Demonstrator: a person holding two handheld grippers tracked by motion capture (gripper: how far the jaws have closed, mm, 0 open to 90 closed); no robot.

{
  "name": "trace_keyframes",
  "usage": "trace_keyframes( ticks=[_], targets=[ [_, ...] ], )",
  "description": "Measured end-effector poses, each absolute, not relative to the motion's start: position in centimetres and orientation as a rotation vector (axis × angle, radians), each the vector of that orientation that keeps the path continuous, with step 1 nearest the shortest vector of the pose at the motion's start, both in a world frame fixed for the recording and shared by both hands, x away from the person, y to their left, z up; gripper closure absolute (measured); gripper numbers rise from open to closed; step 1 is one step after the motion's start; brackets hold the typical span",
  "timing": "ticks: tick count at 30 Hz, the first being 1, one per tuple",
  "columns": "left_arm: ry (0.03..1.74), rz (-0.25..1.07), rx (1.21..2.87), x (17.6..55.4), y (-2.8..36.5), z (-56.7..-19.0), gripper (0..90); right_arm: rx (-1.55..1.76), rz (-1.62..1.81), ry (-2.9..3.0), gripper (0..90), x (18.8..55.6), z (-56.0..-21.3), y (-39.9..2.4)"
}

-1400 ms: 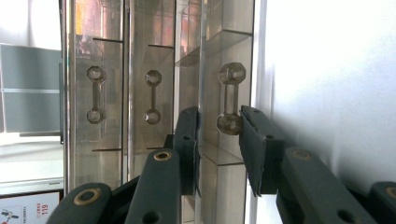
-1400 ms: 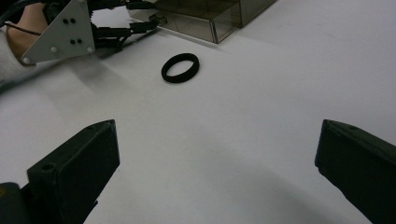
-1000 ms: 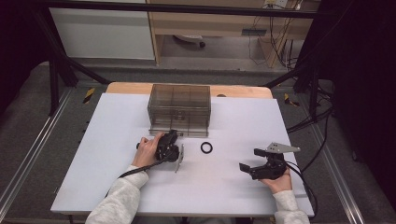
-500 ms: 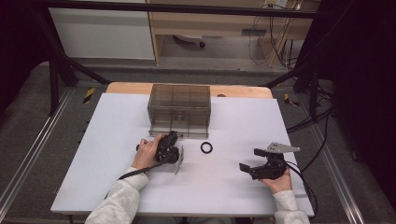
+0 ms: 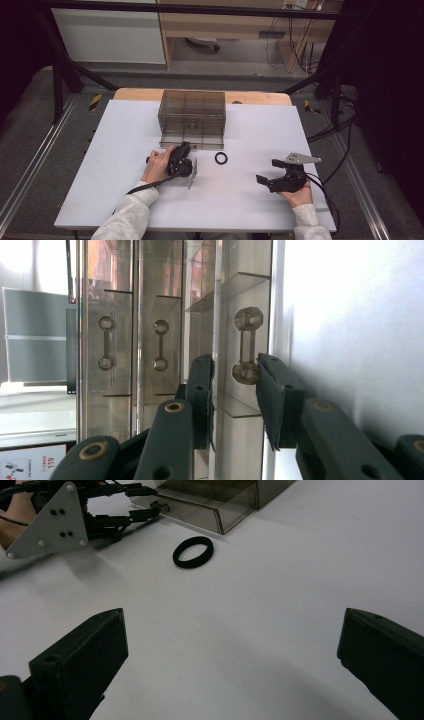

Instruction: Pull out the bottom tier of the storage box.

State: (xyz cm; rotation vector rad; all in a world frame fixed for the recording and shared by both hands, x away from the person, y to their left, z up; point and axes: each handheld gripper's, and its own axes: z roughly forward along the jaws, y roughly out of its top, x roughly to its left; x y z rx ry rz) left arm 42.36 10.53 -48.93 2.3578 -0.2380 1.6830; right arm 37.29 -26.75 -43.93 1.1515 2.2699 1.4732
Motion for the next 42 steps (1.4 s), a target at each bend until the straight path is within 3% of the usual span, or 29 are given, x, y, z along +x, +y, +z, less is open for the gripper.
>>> trace_keyframes(
  ticks=[31,42],
  targets=[
    [-0.243,1.679,2.367,41.45,10.48,-49.19,68.5,1.154,1.476,2.268,0.4,37.30,-43.92,-26.75],
    [-0.213,1.594,2.408,41.65,10.48,-48.58,64.8,1.152,1.475,2.269,0.4,37.32,-43.96,-26.73]
  ],
)
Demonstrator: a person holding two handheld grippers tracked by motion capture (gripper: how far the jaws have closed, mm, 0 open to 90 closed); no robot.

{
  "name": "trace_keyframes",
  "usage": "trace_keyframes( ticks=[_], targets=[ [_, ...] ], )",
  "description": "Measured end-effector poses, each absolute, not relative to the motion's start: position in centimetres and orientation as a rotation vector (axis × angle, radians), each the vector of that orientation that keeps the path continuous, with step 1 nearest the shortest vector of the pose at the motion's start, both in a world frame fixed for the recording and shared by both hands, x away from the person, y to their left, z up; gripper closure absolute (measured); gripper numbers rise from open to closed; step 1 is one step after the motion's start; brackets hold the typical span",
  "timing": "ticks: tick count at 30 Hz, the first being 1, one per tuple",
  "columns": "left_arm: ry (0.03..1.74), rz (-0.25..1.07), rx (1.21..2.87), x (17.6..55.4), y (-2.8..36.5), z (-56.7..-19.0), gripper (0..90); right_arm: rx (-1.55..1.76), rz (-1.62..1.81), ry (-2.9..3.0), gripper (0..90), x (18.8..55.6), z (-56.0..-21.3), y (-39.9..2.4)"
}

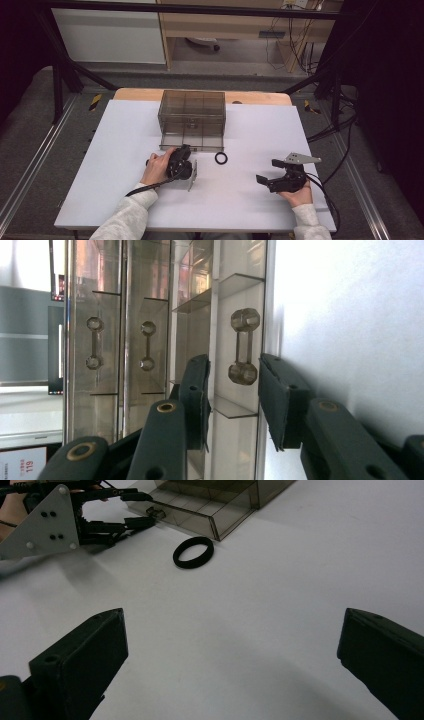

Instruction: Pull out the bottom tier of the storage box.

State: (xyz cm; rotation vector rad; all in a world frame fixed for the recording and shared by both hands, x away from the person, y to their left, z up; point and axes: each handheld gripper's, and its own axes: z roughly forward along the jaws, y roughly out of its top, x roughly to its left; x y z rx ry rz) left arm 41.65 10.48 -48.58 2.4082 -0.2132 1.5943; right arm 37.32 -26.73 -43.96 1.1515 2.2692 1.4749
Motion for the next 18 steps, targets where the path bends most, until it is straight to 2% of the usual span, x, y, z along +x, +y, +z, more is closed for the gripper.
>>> trace_keyframes(
  ticks=[18],
  targets=[
    [-0.046,1.389,2.477,41.7,10.6,-46.6,53.7,1.153,1.474,2.268,0.4,37.3,-43.9,-26.8]
  ],
)
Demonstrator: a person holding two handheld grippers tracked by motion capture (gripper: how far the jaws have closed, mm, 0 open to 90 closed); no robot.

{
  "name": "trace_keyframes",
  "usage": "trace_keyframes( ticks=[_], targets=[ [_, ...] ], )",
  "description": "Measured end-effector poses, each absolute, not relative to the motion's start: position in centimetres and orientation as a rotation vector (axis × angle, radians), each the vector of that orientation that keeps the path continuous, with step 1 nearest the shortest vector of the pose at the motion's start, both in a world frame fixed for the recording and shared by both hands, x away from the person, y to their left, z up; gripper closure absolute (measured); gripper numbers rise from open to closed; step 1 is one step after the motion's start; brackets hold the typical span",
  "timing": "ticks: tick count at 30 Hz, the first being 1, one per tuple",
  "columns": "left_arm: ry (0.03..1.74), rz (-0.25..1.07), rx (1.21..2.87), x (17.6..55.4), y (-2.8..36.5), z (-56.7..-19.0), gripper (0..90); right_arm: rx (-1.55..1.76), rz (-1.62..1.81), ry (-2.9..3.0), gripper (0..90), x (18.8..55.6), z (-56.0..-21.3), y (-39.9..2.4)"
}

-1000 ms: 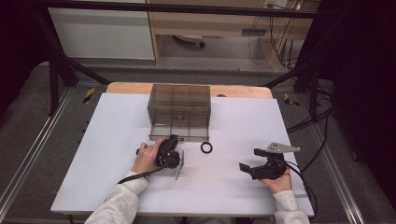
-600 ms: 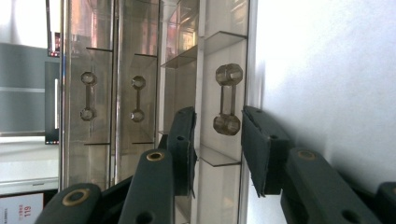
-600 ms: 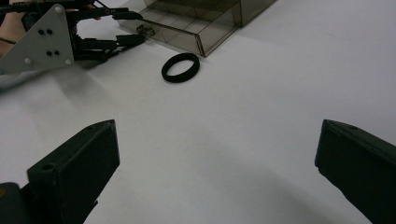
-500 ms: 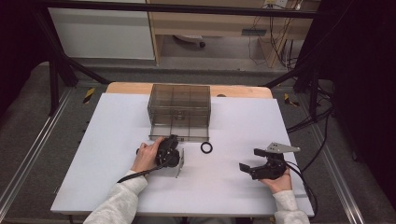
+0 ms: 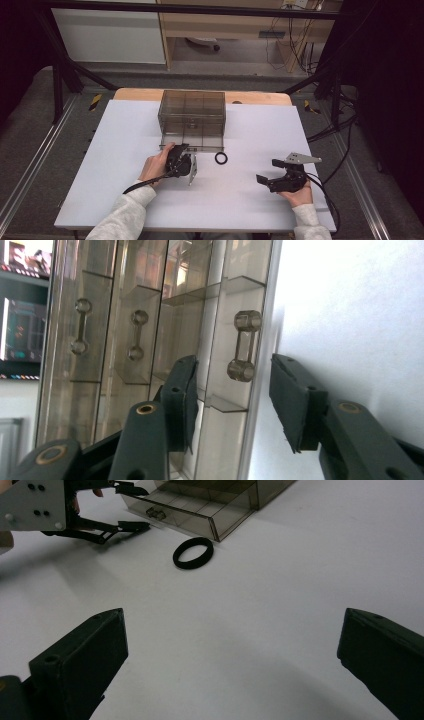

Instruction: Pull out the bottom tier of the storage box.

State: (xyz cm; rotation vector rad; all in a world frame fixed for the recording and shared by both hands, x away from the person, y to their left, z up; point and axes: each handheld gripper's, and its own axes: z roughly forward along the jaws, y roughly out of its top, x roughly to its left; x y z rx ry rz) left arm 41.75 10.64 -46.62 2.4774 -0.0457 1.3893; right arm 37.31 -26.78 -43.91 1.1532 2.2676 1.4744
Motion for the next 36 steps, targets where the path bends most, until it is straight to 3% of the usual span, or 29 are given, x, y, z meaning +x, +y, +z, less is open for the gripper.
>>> trace_keyframes(
  ticks=[16,36],
  targets=[
    [0.319,1.165,2.391,41.0,11.7,-45.3,34.6,1.154,1.479,2.268,0.4,37.3,-43.9,-26.7],
    [0.644,0.903,2.253,39.6,15.7,-43.7,23.9,1.158,1.465,2.277,0.4,37.4,-44.1,-26.6]
  ],
)
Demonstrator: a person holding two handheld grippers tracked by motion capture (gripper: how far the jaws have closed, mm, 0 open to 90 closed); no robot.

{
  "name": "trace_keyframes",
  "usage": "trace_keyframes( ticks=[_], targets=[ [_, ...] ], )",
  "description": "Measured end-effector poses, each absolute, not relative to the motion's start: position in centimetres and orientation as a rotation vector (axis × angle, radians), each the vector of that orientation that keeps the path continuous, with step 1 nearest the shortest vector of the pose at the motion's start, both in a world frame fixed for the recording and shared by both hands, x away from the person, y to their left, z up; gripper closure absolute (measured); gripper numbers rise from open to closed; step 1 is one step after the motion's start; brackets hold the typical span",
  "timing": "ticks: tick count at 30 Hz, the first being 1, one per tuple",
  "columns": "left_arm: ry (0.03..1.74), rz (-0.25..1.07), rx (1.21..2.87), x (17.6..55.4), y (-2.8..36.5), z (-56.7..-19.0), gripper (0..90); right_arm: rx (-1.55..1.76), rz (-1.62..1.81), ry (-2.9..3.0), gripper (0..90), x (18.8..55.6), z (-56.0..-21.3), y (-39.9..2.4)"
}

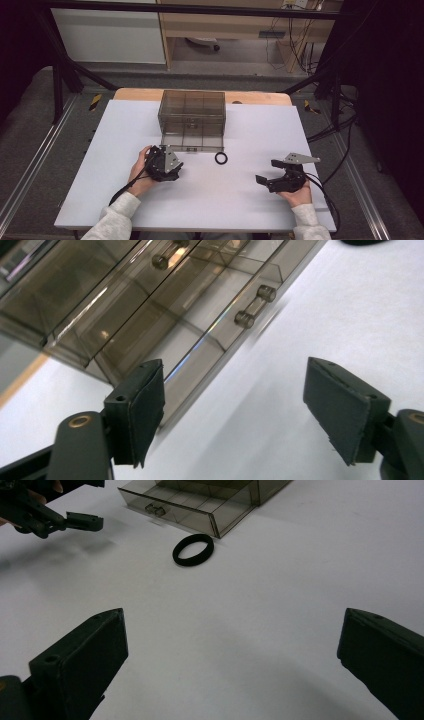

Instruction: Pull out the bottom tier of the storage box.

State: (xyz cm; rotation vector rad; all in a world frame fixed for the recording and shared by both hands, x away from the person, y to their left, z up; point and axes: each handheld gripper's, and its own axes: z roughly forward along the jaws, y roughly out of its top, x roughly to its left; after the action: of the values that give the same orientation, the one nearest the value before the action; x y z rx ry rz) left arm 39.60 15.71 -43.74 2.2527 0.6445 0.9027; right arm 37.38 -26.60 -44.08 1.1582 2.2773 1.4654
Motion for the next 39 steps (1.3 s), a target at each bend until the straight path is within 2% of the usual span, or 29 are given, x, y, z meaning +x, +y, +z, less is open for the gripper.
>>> trace_keyframes(
  ticks=[12,20,39],
  targets=[
    [0.799,0.842,2.177,38.5,18.8,-42.8,20.9,1.160,1.458,2.282,0.4,37.4,-44.1,-26.6],
    [0.876,0.795,2.143,37.7,20.8,-42.4,15.8,1.164,1.453,2.288,0.4,37.4,-44.0,-26.5],
    [0.964,0.699,2.080,36.2,24.2,-43.0,9.8,1.165,1.405,2.315,1.6,37.5,-43.6,-25.3]
  ],
)
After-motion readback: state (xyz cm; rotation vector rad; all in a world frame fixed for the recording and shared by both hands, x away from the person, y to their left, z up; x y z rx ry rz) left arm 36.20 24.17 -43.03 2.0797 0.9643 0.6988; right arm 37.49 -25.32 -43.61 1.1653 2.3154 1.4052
